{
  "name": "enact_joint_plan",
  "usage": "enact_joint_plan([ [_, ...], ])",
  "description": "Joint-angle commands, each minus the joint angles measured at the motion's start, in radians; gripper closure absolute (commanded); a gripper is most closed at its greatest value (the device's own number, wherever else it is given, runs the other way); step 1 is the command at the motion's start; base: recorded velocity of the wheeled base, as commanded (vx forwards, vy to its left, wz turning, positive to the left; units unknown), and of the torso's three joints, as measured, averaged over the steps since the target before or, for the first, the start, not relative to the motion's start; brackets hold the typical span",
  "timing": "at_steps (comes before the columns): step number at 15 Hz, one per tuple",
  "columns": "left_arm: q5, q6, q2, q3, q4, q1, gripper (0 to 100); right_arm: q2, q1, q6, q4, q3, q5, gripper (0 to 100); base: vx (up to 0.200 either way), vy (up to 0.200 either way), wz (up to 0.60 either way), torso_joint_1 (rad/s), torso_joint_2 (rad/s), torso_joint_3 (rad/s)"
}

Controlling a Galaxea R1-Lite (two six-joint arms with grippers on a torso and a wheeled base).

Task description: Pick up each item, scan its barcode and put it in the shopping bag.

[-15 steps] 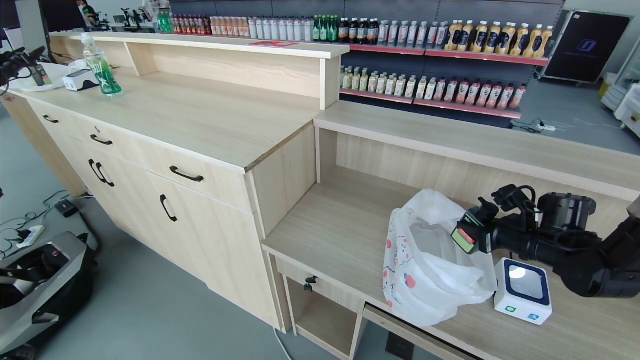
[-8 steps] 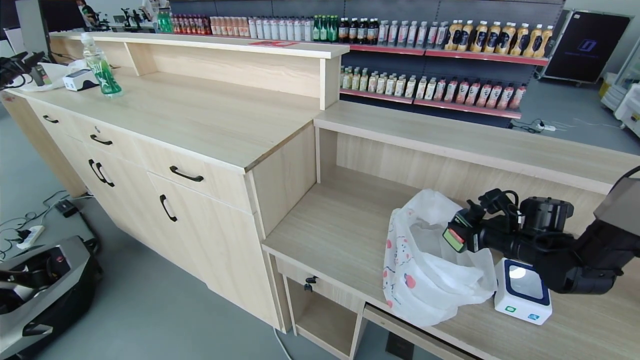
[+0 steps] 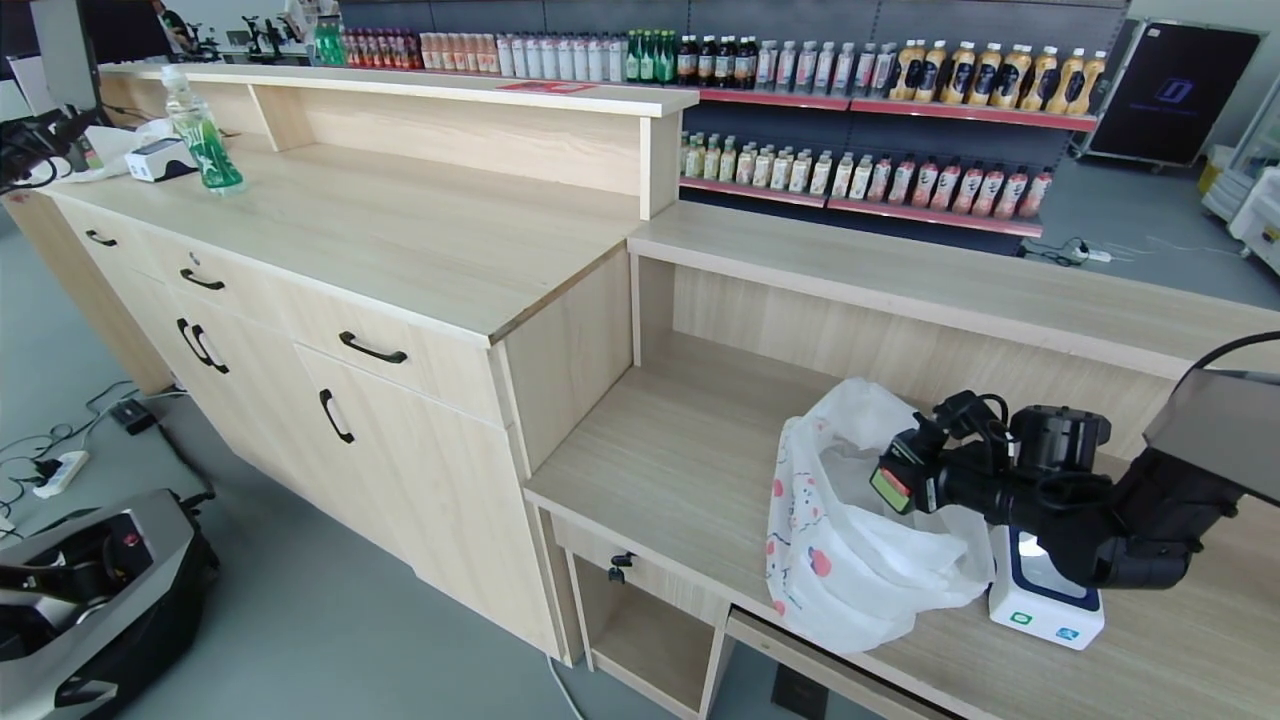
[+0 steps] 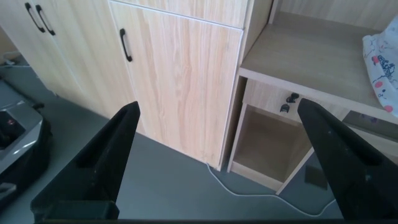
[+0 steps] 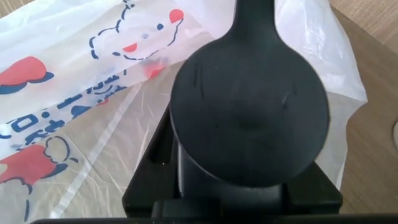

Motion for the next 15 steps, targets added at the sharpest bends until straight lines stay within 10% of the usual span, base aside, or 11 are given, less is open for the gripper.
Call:
enact_joint_plan([
  [1,0.000,0.000,0.001,0.000,0.000,0.000,0,0.027,0.004,0.000,0.002,-0.015,0.000,100,0.000,0.000,0.00,0.000,0.00,0.000],
  [9,0.000,0.000,0.001,0.000,0.000,0.000,0,0.069,0.010,0.006,0.009,-0.050,0.000,100,0.000,0.000,0.00,0.000,0.00,0.000],
  [10,0.000,0.000,0.001,0.000,0.000,0.000,0,0.069,0.010,0.008,0.009,-0.052,0.000,0,0.000,0.000,0.00,0.000,0.00,0.000],
  [15,0.000,0.000,0.001,0.000,0.000,0.000,0,0.004,0.004,0.011,0.009,-0.034,0.002,0,0.000,0.000,0.00,0.000,0.00,0.000],
])
